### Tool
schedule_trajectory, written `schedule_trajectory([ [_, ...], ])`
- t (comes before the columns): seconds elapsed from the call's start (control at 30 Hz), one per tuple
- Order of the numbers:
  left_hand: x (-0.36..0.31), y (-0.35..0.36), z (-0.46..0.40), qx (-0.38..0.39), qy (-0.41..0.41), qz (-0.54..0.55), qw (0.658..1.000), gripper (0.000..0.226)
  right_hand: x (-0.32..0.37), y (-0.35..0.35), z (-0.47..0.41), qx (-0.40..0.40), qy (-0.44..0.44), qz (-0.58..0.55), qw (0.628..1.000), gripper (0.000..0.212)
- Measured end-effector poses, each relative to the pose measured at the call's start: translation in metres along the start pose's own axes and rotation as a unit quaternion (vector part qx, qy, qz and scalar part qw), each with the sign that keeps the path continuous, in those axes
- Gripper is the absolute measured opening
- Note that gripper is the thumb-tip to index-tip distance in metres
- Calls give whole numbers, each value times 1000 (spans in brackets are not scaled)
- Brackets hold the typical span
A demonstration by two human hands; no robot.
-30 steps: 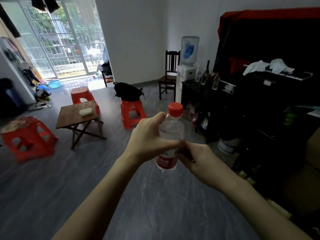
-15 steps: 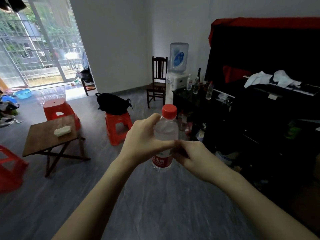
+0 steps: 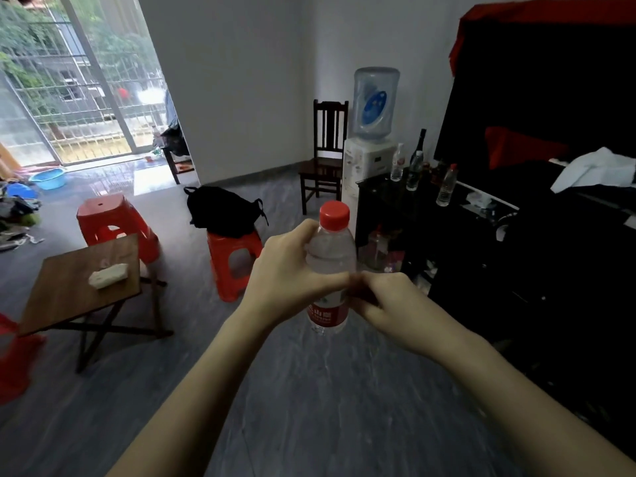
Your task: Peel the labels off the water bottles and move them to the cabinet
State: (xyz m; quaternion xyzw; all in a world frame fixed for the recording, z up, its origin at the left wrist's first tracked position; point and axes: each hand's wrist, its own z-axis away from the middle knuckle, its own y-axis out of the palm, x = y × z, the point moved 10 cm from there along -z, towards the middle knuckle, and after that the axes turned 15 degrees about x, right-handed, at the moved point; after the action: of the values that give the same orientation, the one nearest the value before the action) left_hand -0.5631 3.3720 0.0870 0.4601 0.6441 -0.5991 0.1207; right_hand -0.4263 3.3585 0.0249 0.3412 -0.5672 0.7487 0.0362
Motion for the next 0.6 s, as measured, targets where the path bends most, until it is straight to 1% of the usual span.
schedule_trajectory([
  [0.2, 29, -4, -104, -1, 2, -7, 1000, 64, -51, -56, -85, -9, -1, -3, 1000, 16],
  [0.37, 53, -9, -173, 2, 6, -32, 999, 62, -80, -83, -149, 2, -1, 2, 1000, 13],
  [0.6, 117, -11, -282, 12, 2, -35, 999, 63, -135, -117, -254, 0, 12, 8, 1000, 12],
])
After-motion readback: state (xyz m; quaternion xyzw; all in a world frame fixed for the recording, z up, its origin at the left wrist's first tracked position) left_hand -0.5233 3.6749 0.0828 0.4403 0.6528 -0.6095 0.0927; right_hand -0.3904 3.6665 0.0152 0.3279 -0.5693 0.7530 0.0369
